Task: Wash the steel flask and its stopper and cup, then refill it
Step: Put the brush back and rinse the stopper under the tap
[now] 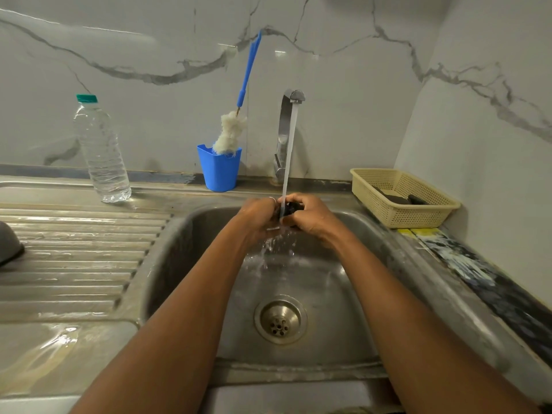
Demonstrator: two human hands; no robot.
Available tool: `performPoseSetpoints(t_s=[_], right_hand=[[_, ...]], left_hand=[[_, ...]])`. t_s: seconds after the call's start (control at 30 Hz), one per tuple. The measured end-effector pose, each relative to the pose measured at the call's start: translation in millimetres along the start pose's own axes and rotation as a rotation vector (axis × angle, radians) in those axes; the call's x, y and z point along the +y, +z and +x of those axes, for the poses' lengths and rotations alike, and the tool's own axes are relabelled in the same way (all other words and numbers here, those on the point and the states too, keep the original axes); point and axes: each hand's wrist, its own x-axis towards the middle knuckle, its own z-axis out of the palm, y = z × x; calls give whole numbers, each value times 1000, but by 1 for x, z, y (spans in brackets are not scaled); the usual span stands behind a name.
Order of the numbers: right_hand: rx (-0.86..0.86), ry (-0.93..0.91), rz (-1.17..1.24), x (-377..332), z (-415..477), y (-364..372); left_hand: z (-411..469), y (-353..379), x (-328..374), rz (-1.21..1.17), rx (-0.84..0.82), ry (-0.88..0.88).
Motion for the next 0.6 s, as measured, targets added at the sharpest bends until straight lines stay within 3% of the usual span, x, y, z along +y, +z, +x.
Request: performPoseSetpoints(t_s=[0.13,0.37,0.53,0.6], right_hand=[[54,-108,-237,-1,1,6],[100,-104,-86,1,3,1],[-43,90,226,-4,-2,1],[-69,100,130,-5,-3,5]], left_hand=[[-3,1,2,93,34,-9],[3,-6,4,111,175,-79],[8,-9,4,92,294,-58],[11,-11,3,90,311,3]])
